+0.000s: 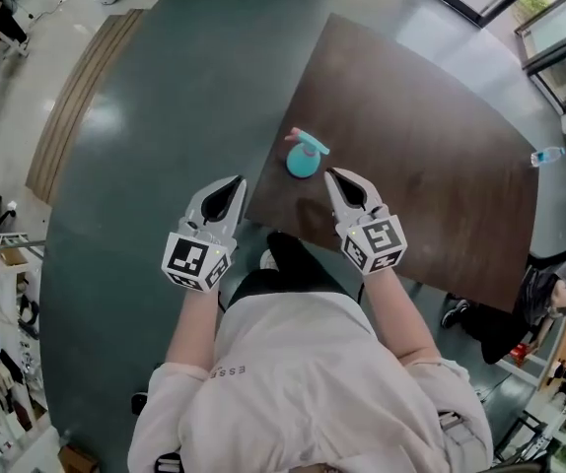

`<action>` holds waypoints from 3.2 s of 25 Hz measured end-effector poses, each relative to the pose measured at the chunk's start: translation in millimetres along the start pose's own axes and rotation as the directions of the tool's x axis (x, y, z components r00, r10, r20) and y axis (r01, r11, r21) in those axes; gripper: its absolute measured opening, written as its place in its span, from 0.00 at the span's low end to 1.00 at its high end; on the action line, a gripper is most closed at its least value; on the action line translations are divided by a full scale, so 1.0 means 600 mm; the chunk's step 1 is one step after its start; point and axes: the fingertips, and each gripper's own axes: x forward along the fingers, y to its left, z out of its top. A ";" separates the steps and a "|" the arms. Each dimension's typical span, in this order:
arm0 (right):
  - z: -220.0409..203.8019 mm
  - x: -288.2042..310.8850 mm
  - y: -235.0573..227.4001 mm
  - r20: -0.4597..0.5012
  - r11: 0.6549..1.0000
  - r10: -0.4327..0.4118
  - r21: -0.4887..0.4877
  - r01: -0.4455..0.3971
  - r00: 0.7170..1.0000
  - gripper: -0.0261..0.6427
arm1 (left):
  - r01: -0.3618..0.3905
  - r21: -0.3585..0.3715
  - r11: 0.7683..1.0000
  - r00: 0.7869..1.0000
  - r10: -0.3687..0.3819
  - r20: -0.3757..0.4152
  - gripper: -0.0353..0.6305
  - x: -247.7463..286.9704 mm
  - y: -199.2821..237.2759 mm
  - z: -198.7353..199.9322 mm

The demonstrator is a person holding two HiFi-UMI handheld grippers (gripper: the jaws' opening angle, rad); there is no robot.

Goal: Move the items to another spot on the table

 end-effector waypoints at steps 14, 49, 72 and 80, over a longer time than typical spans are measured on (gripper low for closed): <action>-0.077 0.142 -0.013 -0.142 0.976 0.216 -0.002 -0.218 0.966 0.40 | -0.107 -0.111 0.988 0.992 0.098 -0.079 0.08 0.067 0.069 -0.058; -0.049 -0.039 -0.028 -0.032 0.982 -0.189 -0.030 0.188 0.981 0.22 | 0.256 -0.040 0.966 0.962 -0.259 -0.083 0.08 0.068 -0.024 -0.044; -0.188 -0.711 -0.174 -0.019 0.727 -0.679 0.117 0.676 0.734 0.22 | 0.728 0.034 0.685 0.683 -0.718 -0.136 0.08 0.156 -0.700 -0.121; -0.258 -0.929 -0.204 -0.068 0.598 -0.787 0.160 0.785 0.613 0.22 | 0.816 -0.015 0.577 0.567 -0.806 -0.170 0.08 0.154 -0.907 -0.183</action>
